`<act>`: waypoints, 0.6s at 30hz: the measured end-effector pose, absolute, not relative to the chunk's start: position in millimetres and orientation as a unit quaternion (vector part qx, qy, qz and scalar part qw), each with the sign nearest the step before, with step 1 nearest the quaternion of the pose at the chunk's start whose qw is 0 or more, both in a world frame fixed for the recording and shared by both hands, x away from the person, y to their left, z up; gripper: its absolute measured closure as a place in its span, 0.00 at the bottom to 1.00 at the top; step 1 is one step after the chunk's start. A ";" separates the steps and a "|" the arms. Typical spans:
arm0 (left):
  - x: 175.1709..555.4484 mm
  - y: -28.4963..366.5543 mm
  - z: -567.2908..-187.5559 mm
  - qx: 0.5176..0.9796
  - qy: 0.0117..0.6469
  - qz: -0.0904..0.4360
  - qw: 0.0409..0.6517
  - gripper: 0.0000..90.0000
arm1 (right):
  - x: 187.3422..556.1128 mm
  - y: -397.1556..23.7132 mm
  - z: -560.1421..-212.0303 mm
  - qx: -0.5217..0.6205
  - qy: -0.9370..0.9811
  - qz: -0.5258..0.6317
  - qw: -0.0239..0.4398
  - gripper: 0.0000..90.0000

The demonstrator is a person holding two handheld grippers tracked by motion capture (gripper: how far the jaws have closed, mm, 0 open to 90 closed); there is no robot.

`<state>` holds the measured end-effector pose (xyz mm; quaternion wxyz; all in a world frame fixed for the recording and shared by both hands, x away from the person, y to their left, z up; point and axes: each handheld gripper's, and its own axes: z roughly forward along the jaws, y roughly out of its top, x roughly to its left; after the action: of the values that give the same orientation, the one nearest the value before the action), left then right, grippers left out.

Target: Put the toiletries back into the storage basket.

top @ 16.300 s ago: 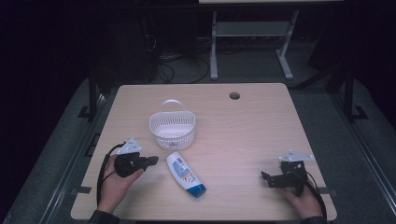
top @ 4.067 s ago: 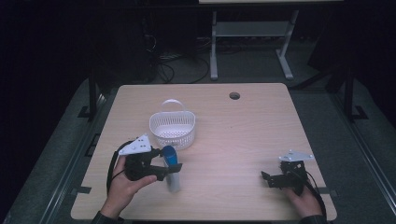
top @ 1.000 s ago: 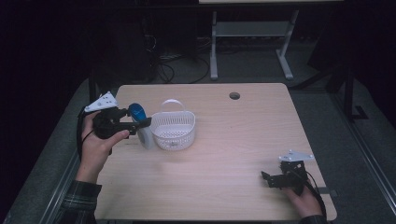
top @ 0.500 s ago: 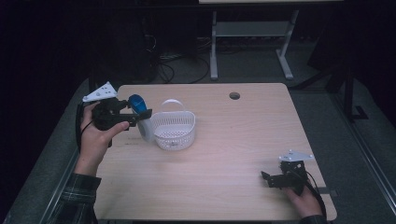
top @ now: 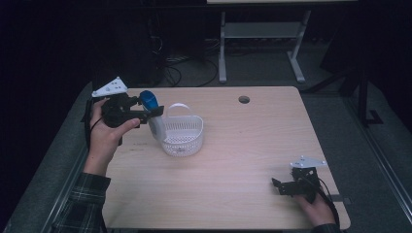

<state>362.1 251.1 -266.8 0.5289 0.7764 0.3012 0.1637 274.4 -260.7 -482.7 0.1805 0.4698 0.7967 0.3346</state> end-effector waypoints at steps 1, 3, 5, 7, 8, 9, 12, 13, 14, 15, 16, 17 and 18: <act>362.9 250.3 -267.4 0.776 0.302 0.163 0.529 0.40 | 274.4 -260.7 -482.7 0.470 0.797 0.335 0.180 0.02; 365.9 248.3 -269.2 0.777 0.301 0.162 0.529 0.40 | 274.4 -260.7 -482.7 0.470 0.797 0.335 0.180 0.02; 367.9 246.6 -270.8 0.776 0.302 0.161 0.529 0.40 | 274.4 -260.7 -482.7 0.470 0.797 0.335 0.180 0.02; 370.4 244.9 -272.6 0.777 0.302 0.162 0.529 0.40 | 274.4 -260.7 -482.8 0.470 0.797 0.335 0.180 0.02; 371.8 243.5 -273.9 0.777 0.302 0.163 0.528 0.40 | 274.4 -260.7 -482.9 0.470 0.797 0.335 0.181 0.02; 372.4 243.0 -274.6 0.777 0.302 0.164 0.527 0.40 | 274.4 -260.7 -482.8 0.470 0.797 0.335 0.181 0.02; 375.2 241.5 -277.5 0.777 0.303 0.163 0.527 0.40 | 274.4 -260.7 -482.9 0.470 0.797 0.335 0.181 0.02; 376.5 241.0 -279.0 0.777 0.303 0.162 0.528 0.40 | 274.4 -260.7 -482.8 0.470 0.797 0.335 0.180 0.02; 377.3 240.3 -280.3 0.776 0.304 0.162 0.528 0.40 | 274.4 -260.6 -482.8 0.470 0.797 0.335 0.181 0.02; 378.1 239.8 -281.7 0.776 0.304 0.162 0.528 0.40 | 274.4 -260.7 -482.8 0.470 0.797 0.335 0.180 0.02; 378.6 239.4 -282.7 0.777 0.303 0.165 0.527 0.40 | 274.4 -260.6 -482.8 0.470 0.796 0.335 0.180 0.02; 379.2 238.6 -284.3 0.777 0.304 0.166 0.526 0.40 | 274.4 -260.6 -482.8 0.470 0.796 0.335 0.180 0.02; 380.2 237.8 -286.5 0.778 0.303 0.167 0.524 0.40 | 274.4 -260.6 -482.9 0.470 0.796 0.335 0.181 0.02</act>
<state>380.2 237.8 -286.5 0.5240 0.7782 0.3033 0.1670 274.4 -260.6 -482.9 0.1808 0.4699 0.7964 0.3349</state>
